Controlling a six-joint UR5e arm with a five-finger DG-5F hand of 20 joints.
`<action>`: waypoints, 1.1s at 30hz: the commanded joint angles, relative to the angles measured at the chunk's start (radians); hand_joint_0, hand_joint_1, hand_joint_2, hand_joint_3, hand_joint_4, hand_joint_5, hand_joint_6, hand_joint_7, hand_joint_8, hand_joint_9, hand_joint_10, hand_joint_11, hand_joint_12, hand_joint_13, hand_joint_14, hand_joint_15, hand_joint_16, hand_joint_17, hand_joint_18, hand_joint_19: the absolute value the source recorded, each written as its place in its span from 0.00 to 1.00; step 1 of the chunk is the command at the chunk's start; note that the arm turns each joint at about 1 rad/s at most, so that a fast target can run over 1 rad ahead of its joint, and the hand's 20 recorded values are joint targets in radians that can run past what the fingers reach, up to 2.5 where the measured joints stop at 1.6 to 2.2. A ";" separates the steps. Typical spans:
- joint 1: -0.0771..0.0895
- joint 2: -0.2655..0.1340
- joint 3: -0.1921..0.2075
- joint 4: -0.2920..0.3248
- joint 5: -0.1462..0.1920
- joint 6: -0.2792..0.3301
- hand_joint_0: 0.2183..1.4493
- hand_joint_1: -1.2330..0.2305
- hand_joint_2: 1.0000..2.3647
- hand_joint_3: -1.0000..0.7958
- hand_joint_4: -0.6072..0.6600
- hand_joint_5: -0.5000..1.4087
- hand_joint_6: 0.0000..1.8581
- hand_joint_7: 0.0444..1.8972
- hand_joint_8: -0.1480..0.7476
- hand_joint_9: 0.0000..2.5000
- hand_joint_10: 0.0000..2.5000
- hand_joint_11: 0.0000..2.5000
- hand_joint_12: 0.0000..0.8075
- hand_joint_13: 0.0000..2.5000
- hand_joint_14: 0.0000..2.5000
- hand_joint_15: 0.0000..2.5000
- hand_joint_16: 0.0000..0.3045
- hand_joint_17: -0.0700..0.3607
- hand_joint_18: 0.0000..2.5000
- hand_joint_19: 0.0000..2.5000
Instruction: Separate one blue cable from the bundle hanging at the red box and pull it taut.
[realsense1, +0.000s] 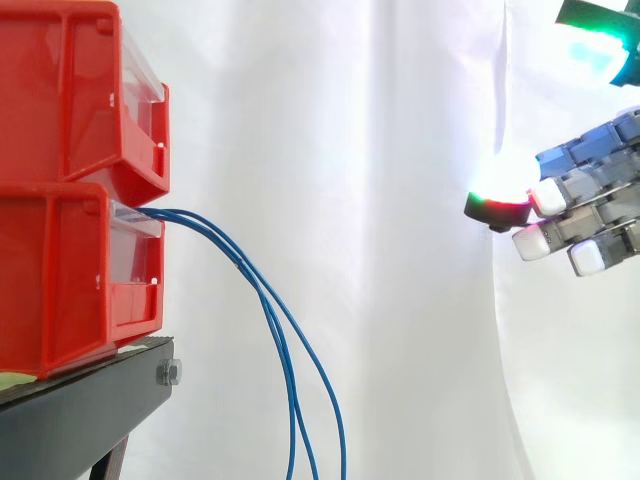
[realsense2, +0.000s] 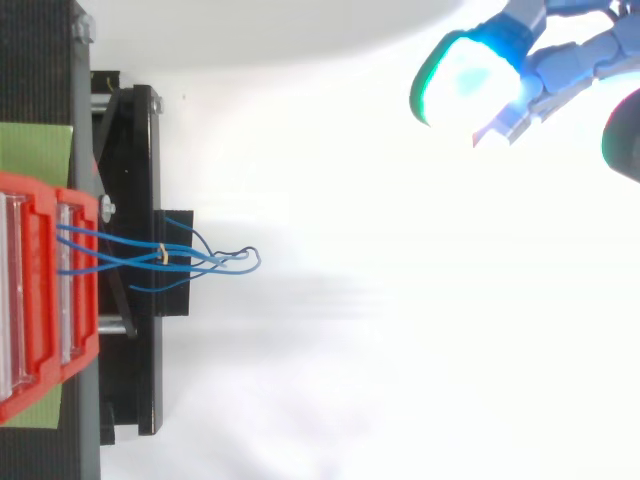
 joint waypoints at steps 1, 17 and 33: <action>0.002 -0.010 0.001 0.046 -0.009 -0.017 0.31 0.46 0.00 0.32 0.73 0.17 0.27 0.46 0.55 0.30 0.00 0.20 0.45 0.25 0.01 0.15 0.15 0.40 0.23 0.22; 0.002 -0.289 0.183 0.092 -0.014 -0.024 0.31 0.46 0.00 0.32 0.74 0.17 0.27 0.46 0.55 0.31 0.00 0.20 0.45 0.25 0.01 0.15 0.15 0.40 0.23 0.22; 0.009 -0.385 0.249 0.192 -0.017 -0.093 0.30 0.46 0.00 0.31 0.73 0.17 0.27 0.46 0.55 0.31 0.01 0.20 0.45 0.25 0.01 0.16 0.15 0.41 0.23 0.23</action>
